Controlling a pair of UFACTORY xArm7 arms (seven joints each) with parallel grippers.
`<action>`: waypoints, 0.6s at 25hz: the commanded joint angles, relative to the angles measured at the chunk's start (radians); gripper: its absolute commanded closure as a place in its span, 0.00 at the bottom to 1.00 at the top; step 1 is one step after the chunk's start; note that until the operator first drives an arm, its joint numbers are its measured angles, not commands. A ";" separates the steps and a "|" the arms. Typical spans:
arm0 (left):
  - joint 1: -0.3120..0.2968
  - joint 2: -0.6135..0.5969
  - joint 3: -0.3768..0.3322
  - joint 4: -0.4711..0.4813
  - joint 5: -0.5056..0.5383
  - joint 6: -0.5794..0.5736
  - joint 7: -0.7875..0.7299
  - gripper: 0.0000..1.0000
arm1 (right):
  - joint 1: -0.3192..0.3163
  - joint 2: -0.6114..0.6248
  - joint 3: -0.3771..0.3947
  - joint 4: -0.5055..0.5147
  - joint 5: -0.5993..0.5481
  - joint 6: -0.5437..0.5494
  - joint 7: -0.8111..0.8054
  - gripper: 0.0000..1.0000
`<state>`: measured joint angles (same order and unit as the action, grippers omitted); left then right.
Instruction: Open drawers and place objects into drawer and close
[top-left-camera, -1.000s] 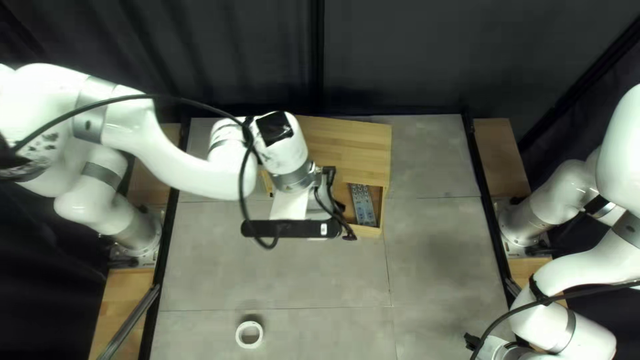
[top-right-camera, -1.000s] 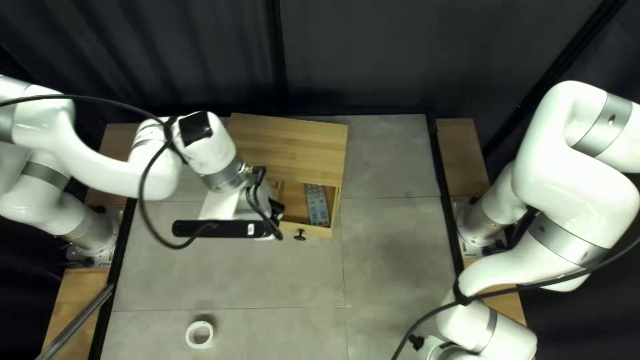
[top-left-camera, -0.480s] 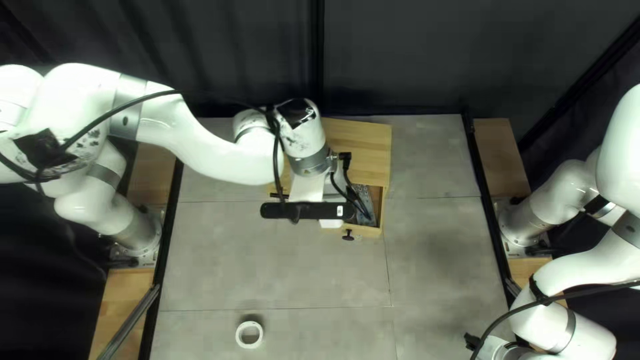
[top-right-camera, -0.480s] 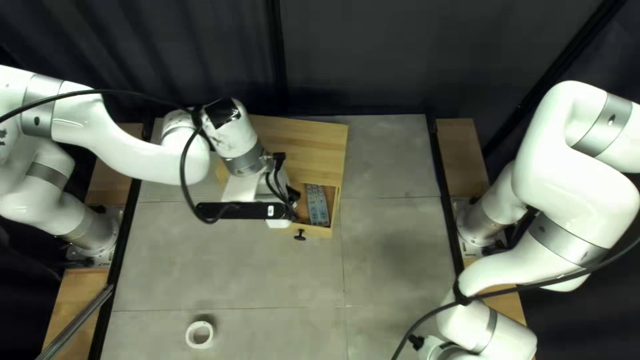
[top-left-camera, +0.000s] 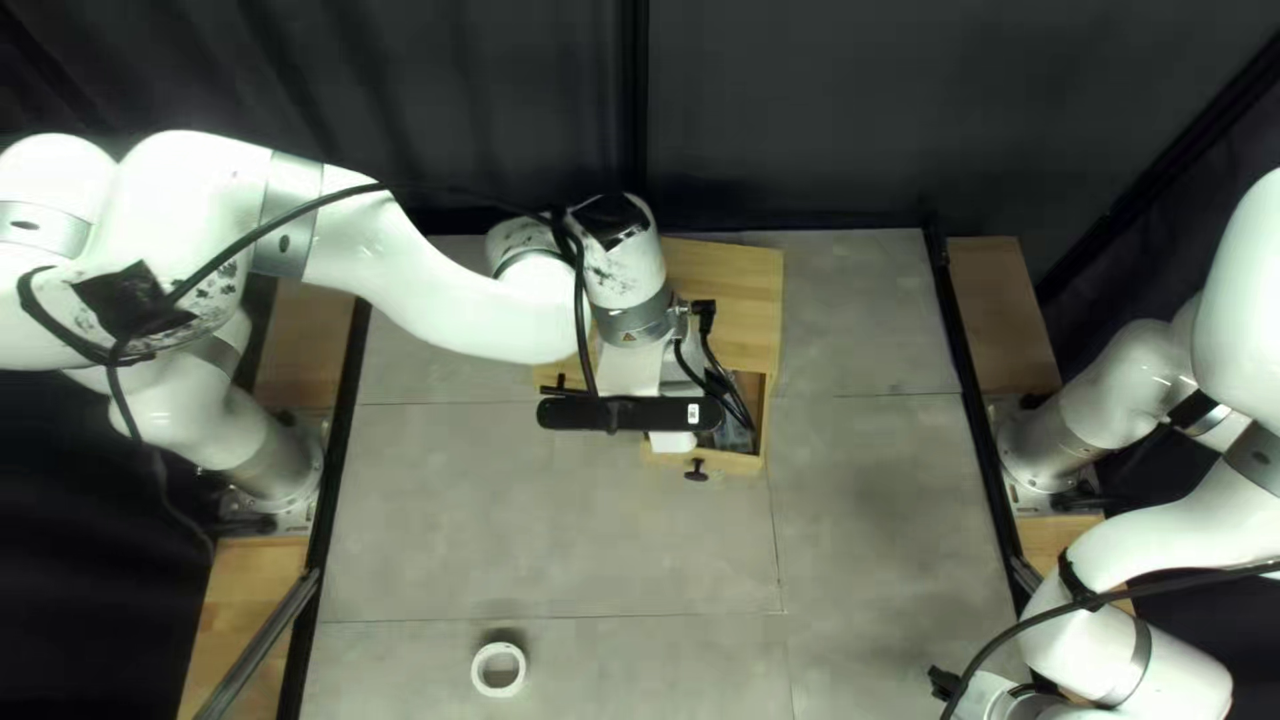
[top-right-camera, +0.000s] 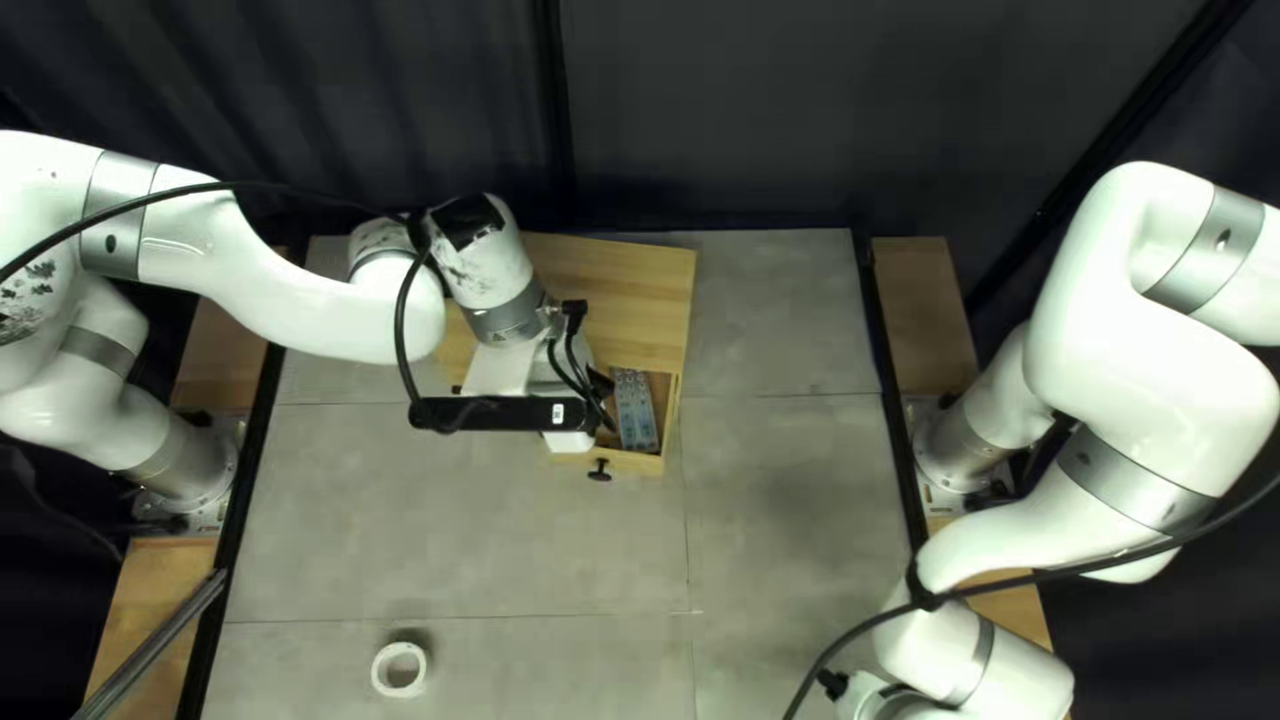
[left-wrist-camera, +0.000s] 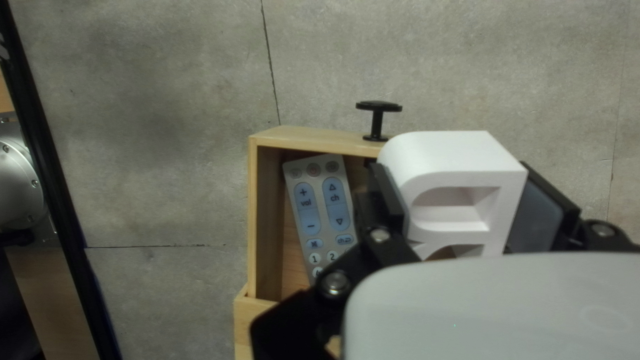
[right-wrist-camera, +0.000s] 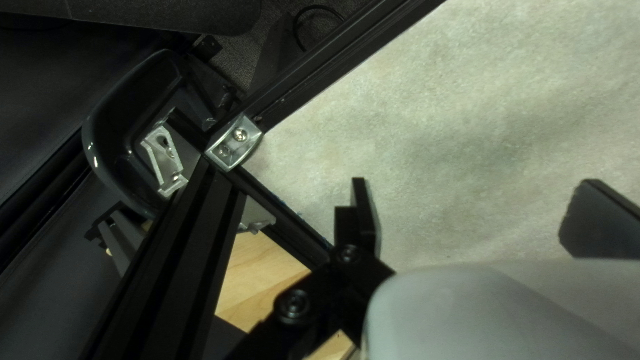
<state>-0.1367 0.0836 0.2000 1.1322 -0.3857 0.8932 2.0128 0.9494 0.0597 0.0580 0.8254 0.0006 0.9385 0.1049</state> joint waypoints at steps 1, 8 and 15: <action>0.011 0.012 0.004 0.012 -0.027 0.017 0.025 1.00 | 0.000 0.000 0.000 0.000 0.000 0.000 0.000 0.00; 0.018 0.062 0.005 0.079 -0.038 0.066 0.026 1.00 | 0.000 0.000 0.000 0.000 0.000 0.000 0.000 0.00; 0.018 0.108 0.011 0.125 -0.005 0.094 0.002 1.00 | 0.000 0.000 0.000 0.000 0.000 0.000 0.000 0.00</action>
<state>-0.1204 0.1792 0.2071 1.2463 -0.4048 0.9783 2.0237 0.9494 0.0597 0.0580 0.8254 0.0006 0.9385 0.1049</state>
